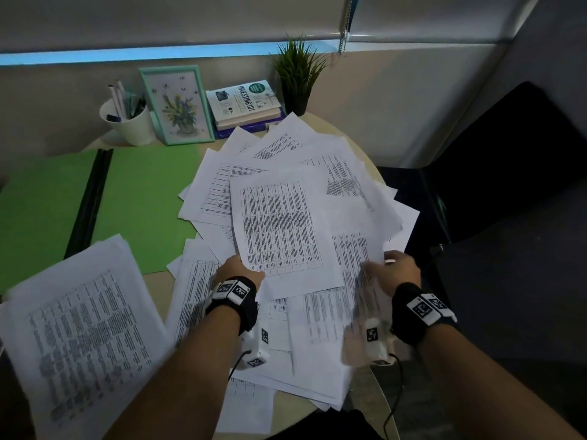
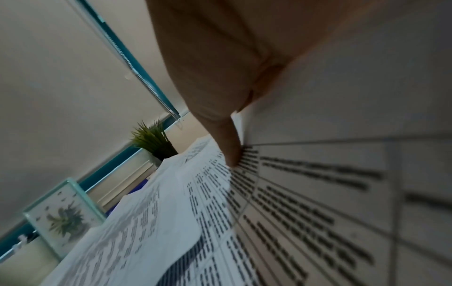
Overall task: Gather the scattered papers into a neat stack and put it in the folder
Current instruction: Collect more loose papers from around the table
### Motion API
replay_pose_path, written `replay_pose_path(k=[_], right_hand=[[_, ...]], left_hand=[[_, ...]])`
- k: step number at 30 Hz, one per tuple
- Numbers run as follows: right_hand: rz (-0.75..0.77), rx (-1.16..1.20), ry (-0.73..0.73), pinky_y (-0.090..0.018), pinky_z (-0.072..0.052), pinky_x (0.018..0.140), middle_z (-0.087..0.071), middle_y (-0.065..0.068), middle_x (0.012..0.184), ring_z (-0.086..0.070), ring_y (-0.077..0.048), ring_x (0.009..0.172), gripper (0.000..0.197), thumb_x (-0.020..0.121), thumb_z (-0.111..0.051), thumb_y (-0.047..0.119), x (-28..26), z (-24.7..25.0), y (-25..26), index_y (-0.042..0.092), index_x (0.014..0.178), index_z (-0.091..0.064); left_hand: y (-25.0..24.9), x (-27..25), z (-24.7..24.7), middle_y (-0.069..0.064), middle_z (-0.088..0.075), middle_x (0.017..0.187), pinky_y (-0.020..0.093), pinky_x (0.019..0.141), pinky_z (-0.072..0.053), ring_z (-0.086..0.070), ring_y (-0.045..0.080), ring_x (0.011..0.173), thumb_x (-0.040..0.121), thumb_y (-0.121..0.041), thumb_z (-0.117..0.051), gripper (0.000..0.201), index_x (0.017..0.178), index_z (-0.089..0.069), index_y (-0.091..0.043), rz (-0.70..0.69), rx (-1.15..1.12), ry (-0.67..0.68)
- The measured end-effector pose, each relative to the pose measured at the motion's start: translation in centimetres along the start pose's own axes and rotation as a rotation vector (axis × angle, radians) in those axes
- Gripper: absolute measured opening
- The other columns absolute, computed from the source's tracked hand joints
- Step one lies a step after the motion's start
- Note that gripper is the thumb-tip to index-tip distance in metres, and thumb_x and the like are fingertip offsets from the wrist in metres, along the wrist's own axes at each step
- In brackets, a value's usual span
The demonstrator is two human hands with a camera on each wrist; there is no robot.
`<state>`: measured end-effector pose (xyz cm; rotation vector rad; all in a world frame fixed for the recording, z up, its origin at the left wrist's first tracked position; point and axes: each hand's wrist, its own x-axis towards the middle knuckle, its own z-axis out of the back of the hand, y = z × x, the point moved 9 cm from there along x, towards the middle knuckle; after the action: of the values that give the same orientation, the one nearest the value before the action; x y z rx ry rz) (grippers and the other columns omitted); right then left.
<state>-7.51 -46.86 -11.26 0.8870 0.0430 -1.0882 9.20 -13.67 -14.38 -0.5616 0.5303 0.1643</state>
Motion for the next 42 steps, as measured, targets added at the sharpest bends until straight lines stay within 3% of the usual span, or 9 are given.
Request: replay_pose_path(k=[5,10,14,19,27,31,35,37,42], right_hand=[[0.044,0.024,0.136,-0.033,-0.056,0.078,-0.070,-0.007,0.095,-0.067,-0.025,0.084,0.016,0.084,-0.070,0.017,0.7,-1.8,0.7,0.011,0.099,-0.066],[0.075,0.294,0.342,-0.033,-0.058,0.060,-0.074,-0.013,0.084,-0.070,-0.027,0.068,0.021,0.081,-0.077,0.011,-1.3,-3.5,3.0,0.005,0.099,-0.068],[0.078,0.200,0.351,-0.044,-0.059,0.075,-0.074,-0.014,0.085,-0.072,-0.031,0.076,0.023,0.084,-0.074,0.020,-1.9,-5.7,3.2,0.003,0.097,-0.067],[0.116,0.330,0.292,-0.040,-0.056,0.083,-0.071,-0.007,0.097,-0.068,-0.026,0.087,0.022,0.086,-0.073,0.025,-2.6,-6.4,3.5,0.012,0.102,-0.066],[-0.050,0.458,0.214,-0.030,-0.042,0.083,-0.059,-0.011,0.104,-0.059,-0.026,0.101,0.030,0.098,-0.052,0.025,-2.3,-7.1,1.6,-0.001,0.114,-0.054],[-0.060,0.473,0.208,-0.033,-0.048,0.065,-0.058,-0.016,0.079,-0.055,-0.023,0.066,0.034,0.102,-0.043,0.028,-3.3,-7.7,2.1,-0.002,0.102,-0.057],[-0.119,0.549,0.272,-0.033,-0.041,0.089,-0.048,-0.027,0.136,-0.054,-0.037,0.115,0.048,0.101,-0.040,0.018,-2.9,-8.3,2.2,0.000,0.145,-0.033],[-0.181,0.650,0.319,-0.036,-0.042,0.093,-0.049,-0.025,0.139,-0.052,-0.037,0.124,0.050,0.102,-0.043,0.028,-2.9,-8.7,2.1,0.002,0.144,-0.038],[-0.244,0.758,0.489,-0.040,-0.050,0.075,-0.051,-0.022,0.096,-0.051,-0.028,0.083,0.055,0.059,-0.084,0.032,-2.3,-10.9,1.7,0.015,0.106,-0.060]], left_hand=[[0.1,-0.1,0.0,0.006,-0.071,0.097,0.028,0.068,-0.046,-0.060,0.026,0.079,0.075,-0.032,-0.077,0.035,0.101,-0.065,-0.012,0.011,0.007,0.010],[-0.2,-0.7,-0.4,0.004,-0.068,0.104,0.039,0.084,-0.055,-0.064,0.029,0.092,0.067,-0.037,-0.077,0.051,0.110,-0.059,-0.016,0.031,0.093,0.057],[-0.6,-1.2,-1.3,0.003,-0.065,0.111,0.042,0.090,-0.053,-0.062,0.030,0.100,0.056,-0.041,-0.077,0.072,0.120,-0.053,-0.019,0.018,0.085,0.146],[0.0,-2.6,-0.7,0.006,-0.067,0.103,0.033,0.083,-0.056,-0.063,0.025,0.088,0.071,-0.018,-0.074,0.044,0.112,-0.060,-0.009,0.047,0.216,0.203],[2.1,-5.5,-0.3,0.013,-0.036,0.151,0.041,0.105,-0.041,-0.041,0.033,0.134,0.070,-0.034,-0.083,0.104,0.149,-0.022,-0.007,0.158,0.213,0.364],[1.3,-6.3,-0.4,0.018,-0.039,0.148,0.047,0.104,-0.042,-0.045,0.037,0.130,0.075,-0.051,-0.073,0.097,0.146,-0.029,-0.002,0.223,-0.145,0.211],[1.5,-6.5,0.5,0.017,-0.038,0.147,0.047,0.105,-0.040,-0.041,0.036,0.133,0.067,-0.054,-0.076,0.102,0.144,-0.030,-0.006,0.245,-0.149,0.042],[1.3,-6.7,-0.2,0.014,-0.038,0.148,0.052,0.104,-0.040,-0.043,0.036,0.131,0.058,-0.064,-0.076,0.113,0.145,-0.029,-0.009,0.265,-0.254,0.121],[0.2,-6.3,0.1,0.009,-0.053,0.137,0.039,0.102,-0.041,-0.051,0.029,0.121,0.064,-0.064,-0.074,0.092,0.136,-0.051,-0.012,0.211,-0.402,0.239]])
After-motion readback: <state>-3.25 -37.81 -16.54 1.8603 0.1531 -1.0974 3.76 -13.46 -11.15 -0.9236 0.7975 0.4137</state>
